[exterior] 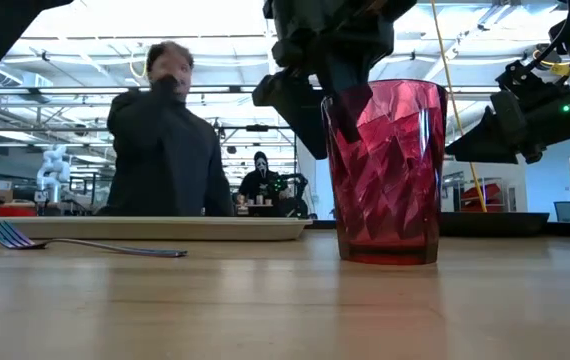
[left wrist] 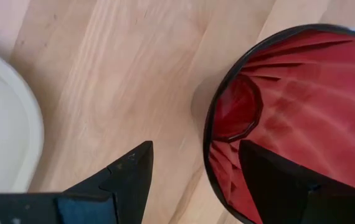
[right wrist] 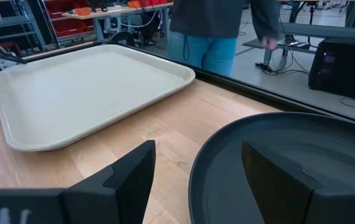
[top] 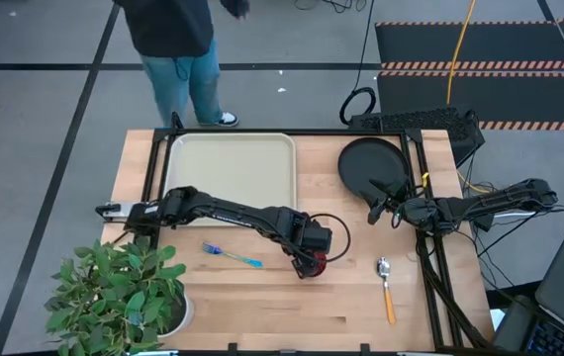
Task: Pick and place plate/cup/fork/spoon on tray
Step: Put the red cup on the top left of the gray tray
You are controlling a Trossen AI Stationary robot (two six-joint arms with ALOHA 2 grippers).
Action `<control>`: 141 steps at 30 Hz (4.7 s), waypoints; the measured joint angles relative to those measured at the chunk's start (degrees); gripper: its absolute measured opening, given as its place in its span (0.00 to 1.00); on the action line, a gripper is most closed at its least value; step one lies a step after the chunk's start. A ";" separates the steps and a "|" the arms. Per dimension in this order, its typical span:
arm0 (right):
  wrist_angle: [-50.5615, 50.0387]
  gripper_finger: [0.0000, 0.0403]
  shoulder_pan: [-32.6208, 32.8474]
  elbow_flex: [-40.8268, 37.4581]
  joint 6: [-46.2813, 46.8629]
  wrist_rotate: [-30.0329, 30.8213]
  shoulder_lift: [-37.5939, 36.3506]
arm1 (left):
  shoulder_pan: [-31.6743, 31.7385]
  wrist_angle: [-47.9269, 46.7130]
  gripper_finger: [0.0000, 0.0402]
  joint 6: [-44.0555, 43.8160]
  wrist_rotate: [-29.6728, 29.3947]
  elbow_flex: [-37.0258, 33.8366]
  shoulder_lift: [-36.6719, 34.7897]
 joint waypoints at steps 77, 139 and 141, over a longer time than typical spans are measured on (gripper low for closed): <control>2.07 0.57 -1.60 0.00 -6.38 1.90 0.17 | 29.69 -8.66 0.02 21.07 6.42 -0.41 -15.67; 9.80 0.57 -6.38 0.02 -8.46 -4.86 0.02 | 70.86 4.74 0.02 16.42 2.39 -60.88 -52.04; 9.81 0.57 -6.38 0.02 -8.50 -4.82 0.00 | 71.75 4.94 0.02 16.59 2.25 -60.96 -52.06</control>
